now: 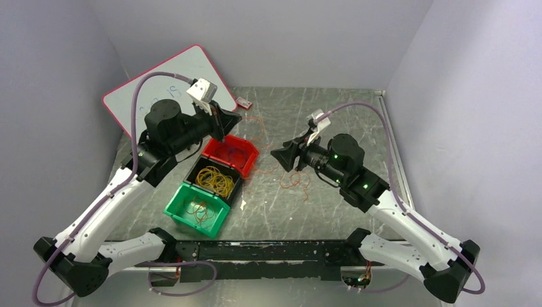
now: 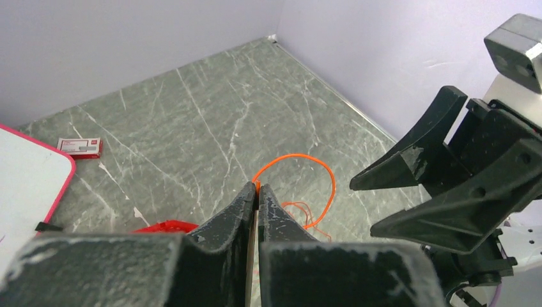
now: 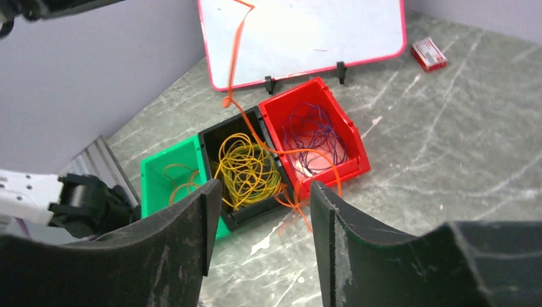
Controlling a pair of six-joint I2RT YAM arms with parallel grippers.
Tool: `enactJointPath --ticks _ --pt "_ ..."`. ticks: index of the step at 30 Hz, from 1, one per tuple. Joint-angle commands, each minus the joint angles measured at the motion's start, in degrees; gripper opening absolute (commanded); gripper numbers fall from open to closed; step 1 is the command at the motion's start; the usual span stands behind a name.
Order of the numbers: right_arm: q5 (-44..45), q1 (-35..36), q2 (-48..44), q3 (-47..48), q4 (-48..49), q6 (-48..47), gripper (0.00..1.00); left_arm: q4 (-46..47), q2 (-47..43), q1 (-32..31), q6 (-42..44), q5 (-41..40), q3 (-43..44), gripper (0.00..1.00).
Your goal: Untangle the cables
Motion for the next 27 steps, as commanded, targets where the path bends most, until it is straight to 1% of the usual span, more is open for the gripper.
enactJointPath --ticks 1,4,6,12,16,22,27 --pt "-6.4 0.32 -0.67 -5.82 17.85 -8.62 0.58 -1.21 0.66 -0.29 1.14 2.51 3.09 0.07" --pt "-7.71 0.29 0.52 -7.99 24.53 -12.06 0.62 -1.57 1.35 -0.31 0.87 2.54 5.86 0.07" --pt "-7.35 0.24 1.14 -9.03 26.94 -13.74 0.63 -2.11 2.12 -0.34 0.96 2.55 8.18 0.07" --pt "-5.04 0.24 1.66 -11.72 27.9 -15.24 0.67 -3.92 4.3 -0.29 1.7 3.72 15.25 0.07" --pt "-4.07 0.25 3.85 -12.9 29.54 -15.21 0.69 -4.71 5.72 -0.29 2.02 5.25 18.66 0.07" --pt "-2.09 0.21 8.45 -13.28 34.01 -14.68 0.69 -5.21 6.61 -0.3 2.15 6.32 21.92 0.07" --pt "-5.21 0.26 12.1 -11.5 37.45 -12.82 0.66 -5.57 6.5 -0.31 1.97 6.16 22.52 0.07"
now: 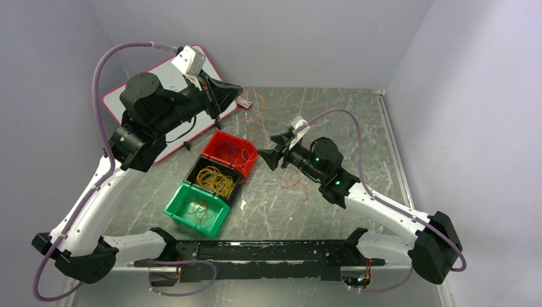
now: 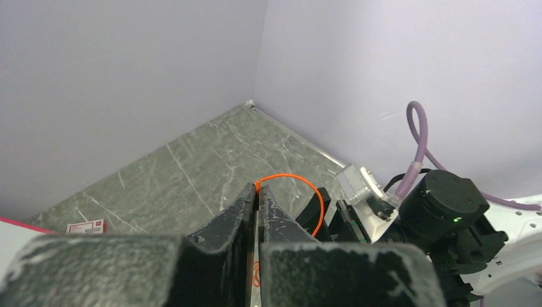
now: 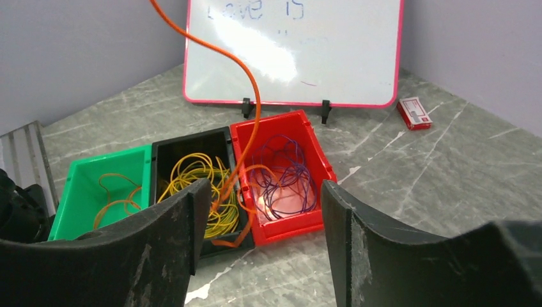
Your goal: Untangle the cables
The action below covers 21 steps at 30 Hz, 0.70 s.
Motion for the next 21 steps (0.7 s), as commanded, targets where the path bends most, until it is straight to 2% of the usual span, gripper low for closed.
enactJointPath --ticks 1,4,8,11,16,19,21 --pt "-1.98 0.29 2.2 1.79 6.18 1.45 0.64 -0.73 -0.59 -0.34 0.49 1.4 1.75 0.07" --pt "-2.14 0.23 2.87 2.15 6.73 2.46 0.56 -0.5 -2.05 -0.36 0.23 0.24 0.18 0.07" --pt "-1.19 0.22 1.39 1.58 7.02 3.72 0.29 -0.9 -4.22 -0.29 -0.18 -1.44 -2.26 0.07" --pt "-0.19 0.24 -0.82 2.06 5.28 3.97 0.17 -2.16 -5.79 -0.34 -0.69 -3.79 -3.96 0.07" --pt "1.73 0.22 -5.99 5.37 -3.65 4.56 0.02 -8.03 -9.06 -0.3 -3.19 -16.01 -8.44 0.07" --pt "2.84 0.21 -7.62 9.52 -11.41 5.2 0.0 -12.11 -11.04 -0.29 -5.06 -21.29 -11.86 0.18" --pt "3.16 0.21 -7.87 12.98 -16.89 6.09 0.0 -13.96 -12.72 -0.33 -6.42 -22.96 -14.99 0.33"
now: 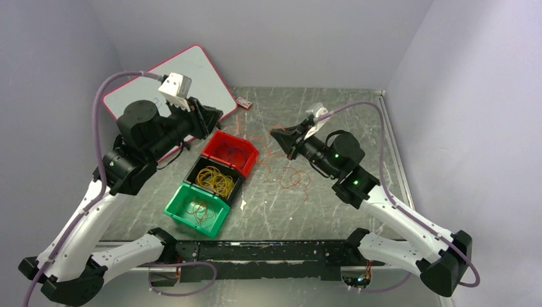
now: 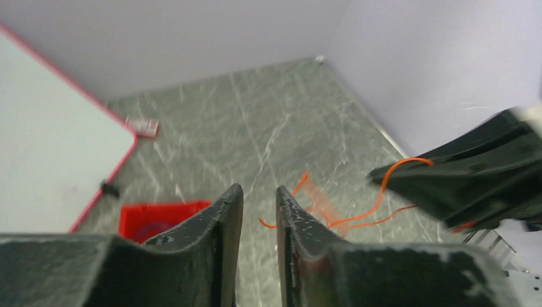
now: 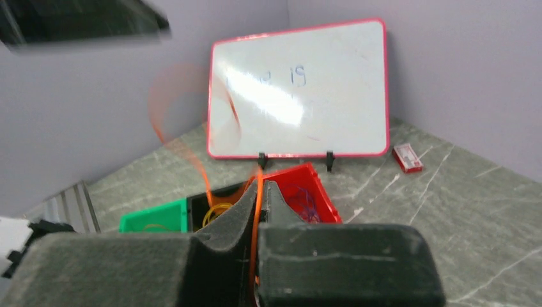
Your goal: Untangle the cables
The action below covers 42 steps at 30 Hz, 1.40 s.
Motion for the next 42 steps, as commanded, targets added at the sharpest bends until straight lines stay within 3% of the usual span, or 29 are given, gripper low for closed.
enactJointPath --ticks 1,4,6,7,9,15,28,42 --pt "1.91 0.2 -1.49 7.76 -13.05 2.22 0.0 -7.16 -3.57 -0.34 -4.03 -9.03 -5.66 0.42" --pt "1.3 0.2 -0.07 13.72 -19.83 3.12 0.0 -8.4 -6.93 -0.33 -5.62 -9.97 -9.14 0.6" --pt "0.15 0.2 1.2 16.89 -23.21 3.72 0.0 -9.81 -8.46 -0.3 -5.67 -10.88 -10.11 0.66" --pt "-0.52 0.2 1.89 18.2 -24.57 3.93 0.0 -10.66 -9.1 -0.36 -6.73 -11.47 -10.39 0.75" --pt "-2.3 0.24 3.57 20.45 -26.45 4.26 0.0 -12.1 -10.01 -0.28 -7.85 -12.96 -10.66 0.8" --pt "-5.51 2.23 6.56 22.84 -26.14 7.53 0.0 -16.75 -11.34 -0.33 -8.24 -17.42 -9.59 0.79" --pt "4.31 16.79 15.82 26.68 -20.88 12.42 0.0 -23.67 -16.62 -0.29 -8.49 -25.89 -3.37 0.77" --pt "10.38 25.64 29.2 29.57 -6.84 19.11 0.0 -28.12 -22.57 -0.35 -6.83 -32.59 2.68 0.75"
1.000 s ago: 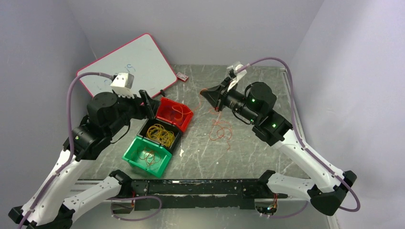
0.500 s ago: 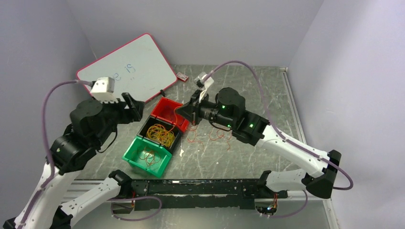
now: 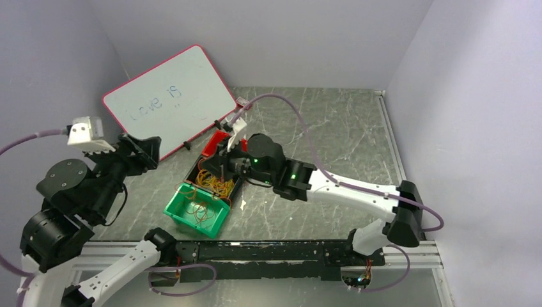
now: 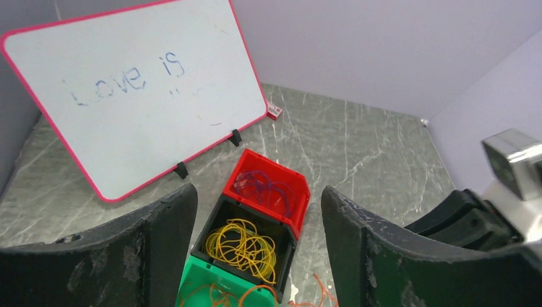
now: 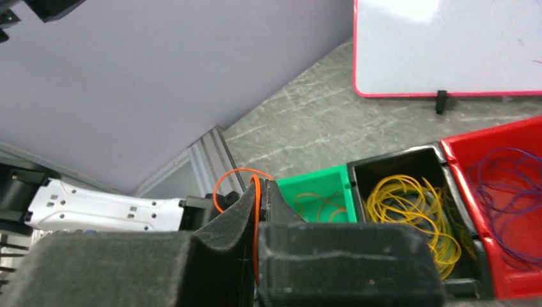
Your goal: Untangle the cables
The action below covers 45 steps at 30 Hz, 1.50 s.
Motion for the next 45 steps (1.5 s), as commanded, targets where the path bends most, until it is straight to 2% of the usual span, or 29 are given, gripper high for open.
enactJointPath --ticks 1,13,22,27,36,45 --pt "2.75 2.17 3.98 3.78 7.97 2.79 0.0 -2.52 -0.9 -0.26 1.45 -2.98 2.89 0.75" --pt "1.49 2.99 14.3 5.83 18.44 3.34 0.0 -2.96 -1.71 -0.27 1.5 -3.5 3.16 0.76" --pt "-1.22 2.57 16.85 -4.91 29.79 1.39 0.0 -1.77 -1.45 -0.25 1.45 -2.4 0.81 0.76" --pt "-0.86 2.49 16.57 -10.73 32.16 0.77 0.0 -0.86 -1.44 -0.28 1.32 -1.84 -0.75 0.76" --pt "7.44 2.44 13.28 -14.96 29.07 0.44 0.0 -0.04 -0.73 -0.24 1.45 -1.62 -1.67 0.76" --pt "14.69 2.53 13.93 -11.66 19.76 -0.27 0.0 0.58 -0.47 -0.24 1.36 -0.74 -3.0 0.76"
